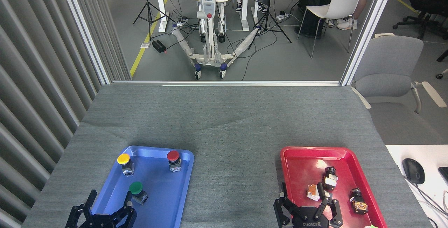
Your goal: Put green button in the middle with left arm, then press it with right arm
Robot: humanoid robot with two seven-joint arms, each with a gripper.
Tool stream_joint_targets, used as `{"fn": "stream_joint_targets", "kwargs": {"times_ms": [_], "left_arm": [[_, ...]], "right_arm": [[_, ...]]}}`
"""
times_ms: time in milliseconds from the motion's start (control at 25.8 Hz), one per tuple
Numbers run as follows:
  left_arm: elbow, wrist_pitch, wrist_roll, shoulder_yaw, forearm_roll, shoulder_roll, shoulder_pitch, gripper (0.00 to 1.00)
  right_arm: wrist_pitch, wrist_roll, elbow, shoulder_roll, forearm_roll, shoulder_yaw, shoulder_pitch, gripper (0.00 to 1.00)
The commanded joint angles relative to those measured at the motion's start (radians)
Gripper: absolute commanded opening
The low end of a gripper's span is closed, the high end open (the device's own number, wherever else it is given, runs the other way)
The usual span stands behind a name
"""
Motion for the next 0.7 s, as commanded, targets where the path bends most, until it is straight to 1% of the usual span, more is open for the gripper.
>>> {"fn": "stream_joint_targets", "kwargs": {"times_ms": [0,659], "left_arm": [[0.002,0.002,0.000,0.000,0.000,0.000,0.000,0.99],[0.023,-0.024,0.011,0.000,-0.003,0.002,-0.015,0.99]], "right_arm": [[0.000,0.000,0.000,0.000,0.000,-0.001,0.000,1.00],[0.000,0.000,0.000,0.000,0.000,0.001,0.005,1.00]]}}
